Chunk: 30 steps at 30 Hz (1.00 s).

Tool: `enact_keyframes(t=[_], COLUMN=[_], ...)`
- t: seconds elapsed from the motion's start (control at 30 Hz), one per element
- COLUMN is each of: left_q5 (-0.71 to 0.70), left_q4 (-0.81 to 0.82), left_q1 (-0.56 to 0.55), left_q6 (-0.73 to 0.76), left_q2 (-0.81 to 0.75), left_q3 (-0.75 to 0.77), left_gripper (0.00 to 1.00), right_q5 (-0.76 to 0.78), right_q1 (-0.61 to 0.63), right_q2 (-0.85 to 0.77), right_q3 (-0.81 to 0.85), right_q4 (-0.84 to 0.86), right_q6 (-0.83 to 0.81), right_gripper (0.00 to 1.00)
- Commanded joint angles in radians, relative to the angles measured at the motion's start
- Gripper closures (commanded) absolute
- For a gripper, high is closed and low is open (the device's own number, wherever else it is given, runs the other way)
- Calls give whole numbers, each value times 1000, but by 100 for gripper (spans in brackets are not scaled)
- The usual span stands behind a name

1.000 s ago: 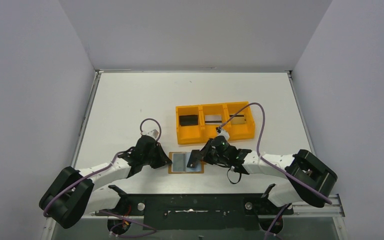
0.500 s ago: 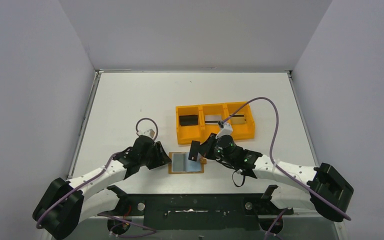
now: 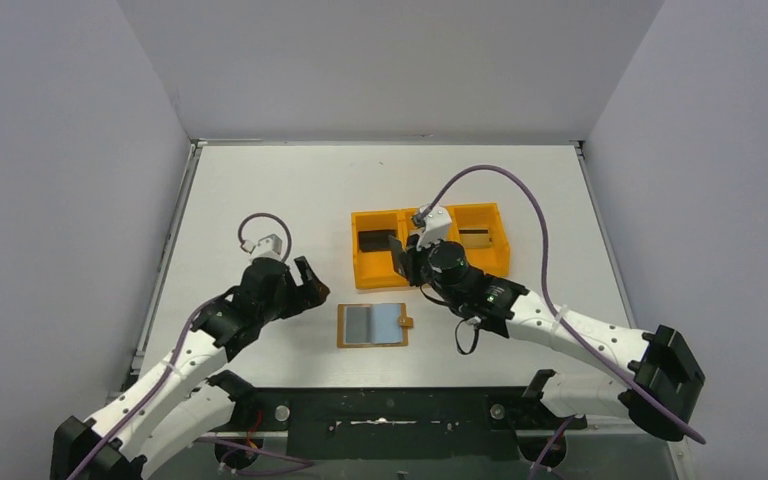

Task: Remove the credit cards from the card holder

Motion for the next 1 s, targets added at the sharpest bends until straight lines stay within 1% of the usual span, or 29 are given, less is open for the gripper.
enact_keyframes(t=[0.0, 0.13, 0.2, 0.27, 0.33, 0.47, 0.63, 0.97], left_q5=[-203, -310, -347, -377, -380, -373, -413, -469], left_q4=[-108, -137, -142, -143, -131, -126, -141, -166], left_q1=[14, 18, 20, 18, 19, 14, 7, 9], left_q6=[52, 106, 132, 148, 157, 176, 173, 148], left_q2=[-123, -245, -289, -325, -348, -362, -356, -372], left_q3=[103, 129, 129, 121, 117, 115, 117, 120], left_gripper=[15, 13, 13, 13, 12, 12, 12, 12], right_q5=[55, 24, 51, 68, 54, 41, -1, 17], right_q1=[14, 23, 29, 29, 28, 26, 22, 7], right_q2=[88, 194, 244, 282, 315, 377, 452, 580], right_q3=[108, 202, 252, 277, 299, 351, 409, 491], right_q4=[-22, -66, -93, -76, -68, -60, -91, -170], right_q6=[-322, -501, -567, -627, -689, -778, -875, -994], right_gripper=[100, 100, 100, 100, 100, 100, 100, 100])
